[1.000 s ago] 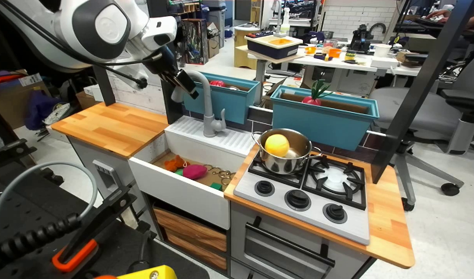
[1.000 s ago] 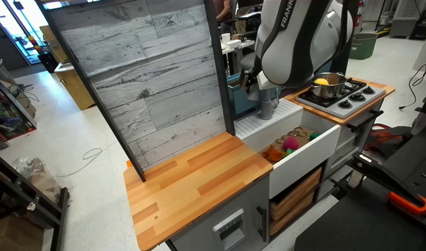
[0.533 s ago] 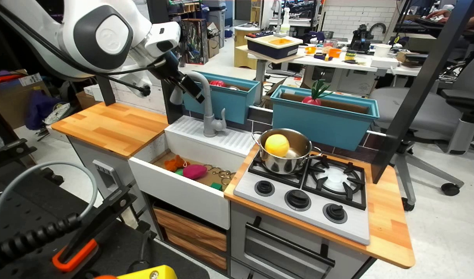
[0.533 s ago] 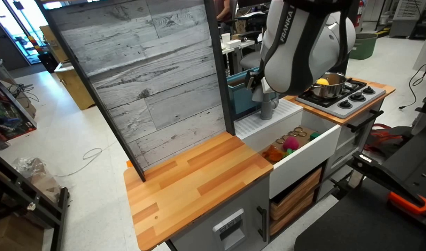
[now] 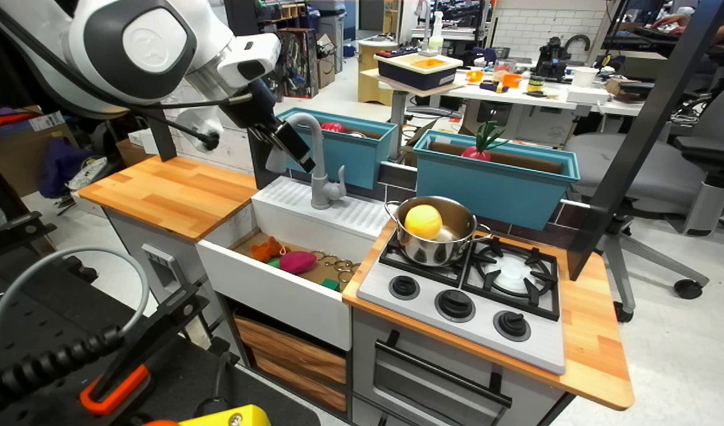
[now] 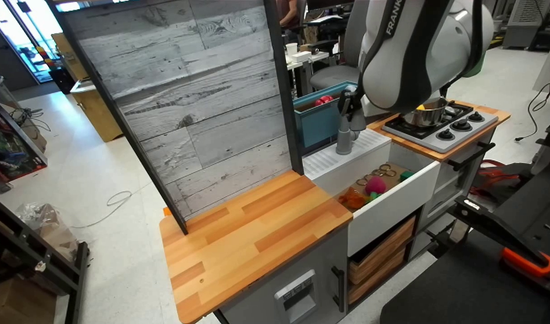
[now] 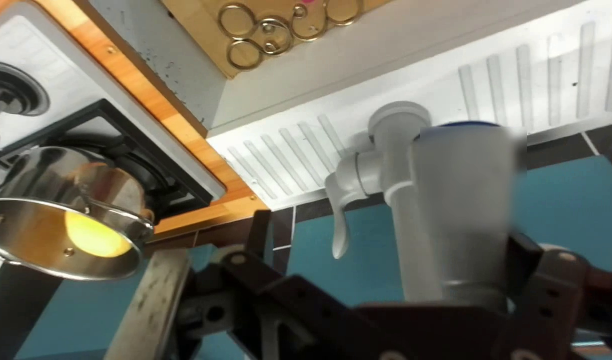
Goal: Move the tap
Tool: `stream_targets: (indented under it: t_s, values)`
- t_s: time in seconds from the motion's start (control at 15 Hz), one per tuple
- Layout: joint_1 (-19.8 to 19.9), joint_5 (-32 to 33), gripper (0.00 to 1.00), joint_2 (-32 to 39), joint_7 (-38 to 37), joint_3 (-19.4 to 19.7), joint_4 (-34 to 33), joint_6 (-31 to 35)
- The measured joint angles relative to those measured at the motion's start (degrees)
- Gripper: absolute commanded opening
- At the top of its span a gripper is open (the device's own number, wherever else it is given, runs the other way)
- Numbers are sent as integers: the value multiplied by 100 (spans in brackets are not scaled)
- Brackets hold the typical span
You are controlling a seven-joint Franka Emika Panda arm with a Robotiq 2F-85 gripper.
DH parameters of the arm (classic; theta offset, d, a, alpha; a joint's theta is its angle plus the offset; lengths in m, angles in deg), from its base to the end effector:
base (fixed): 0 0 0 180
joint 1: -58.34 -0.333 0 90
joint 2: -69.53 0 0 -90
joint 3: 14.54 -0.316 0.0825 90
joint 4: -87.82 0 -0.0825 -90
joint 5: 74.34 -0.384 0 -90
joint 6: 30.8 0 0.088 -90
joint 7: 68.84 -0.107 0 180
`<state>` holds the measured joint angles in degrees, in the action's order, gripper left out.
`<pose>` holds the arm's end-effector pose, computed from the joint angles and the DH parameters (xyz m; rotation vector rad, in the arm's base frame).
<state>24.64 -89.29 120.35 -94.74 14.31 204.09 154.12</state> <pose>0.6057 0.0334 0.1036 2.8087 -0.5539 0.7544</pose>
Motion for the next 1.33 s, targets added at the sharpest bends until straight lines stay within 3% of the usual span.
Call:
stream_targets:
  t_s: [0.33, 0.73, 1.0, 1.33]
  values:
    - [-314, 29, 100, -213, 39, 487, 268, -385]
    - [-252, 386, 100, -447, 161, 461, 263, -791]
    - [266, 962, 100, -1278, 702, -112, 816, -1190]
    - [1182, 1415, 100, -2415, 1212, -1320, 1828, -1720]
